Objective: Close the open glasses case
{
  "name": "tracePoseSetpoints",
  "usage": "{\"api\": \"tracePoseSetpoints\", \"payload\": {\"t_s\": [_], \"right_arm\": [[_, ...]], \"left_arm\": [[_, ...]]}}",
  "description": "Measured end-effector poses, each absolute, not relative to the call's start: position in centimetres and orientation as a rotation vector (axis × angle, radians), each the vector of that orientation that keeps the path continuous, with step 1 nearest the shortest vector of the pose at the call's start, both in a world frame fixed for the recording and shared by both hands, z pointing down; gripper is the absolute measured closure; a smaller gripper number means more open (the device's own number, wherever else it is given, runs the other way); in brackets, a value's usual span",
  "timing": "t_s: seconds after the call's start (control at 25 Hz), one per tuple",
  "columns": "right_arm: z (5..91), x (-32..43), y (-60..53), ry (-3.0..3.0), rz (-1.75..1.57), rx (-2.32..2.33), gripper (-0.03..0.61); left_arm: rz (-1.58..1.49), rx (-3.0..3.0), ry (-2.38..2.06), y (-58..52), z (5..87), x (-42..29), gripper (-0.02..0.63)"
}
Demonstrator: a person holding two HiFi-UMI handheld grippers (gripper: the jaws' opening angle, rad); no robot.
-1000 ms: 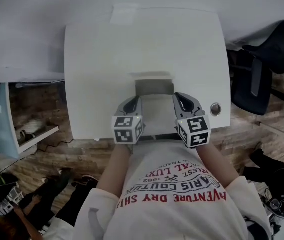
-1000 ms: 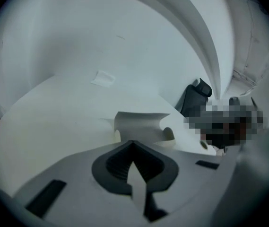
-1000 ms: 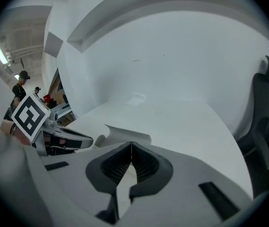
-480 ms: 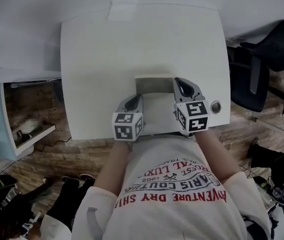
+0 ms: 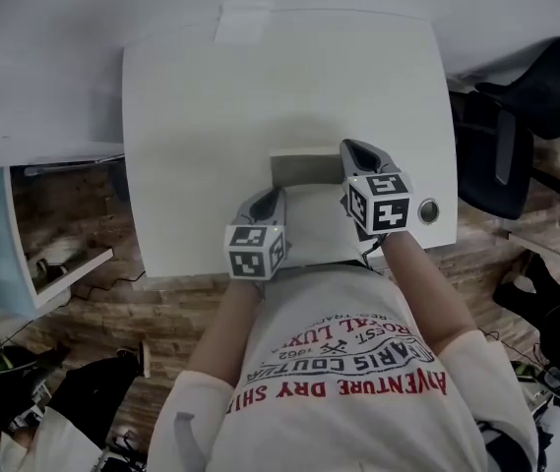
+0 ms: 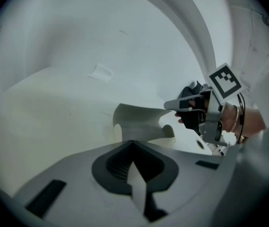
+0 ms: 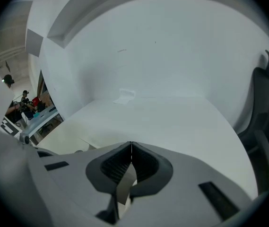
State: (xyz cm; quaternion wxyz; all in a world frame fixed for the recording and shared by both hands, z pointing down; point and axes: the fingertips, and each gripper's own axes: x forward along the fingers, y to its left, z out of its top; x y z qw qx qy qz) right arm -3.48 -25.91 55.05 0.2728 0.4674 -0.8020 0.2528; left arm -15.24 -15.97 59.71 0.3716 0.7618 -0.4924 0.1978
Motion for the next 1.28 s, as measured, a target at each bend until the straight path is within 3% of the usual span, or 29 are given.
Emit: {"api": "tracePoseSetpoints", "payload": {"t_s": [1.28], "right_arm": [[56.7, -3.7, -21.5, -2.141, 0.688, 1.300, 0.566]], "left_arm": [[0.552, 1.938, -1.193, -15.3, 59.9, -15.4, 0.615]]}}
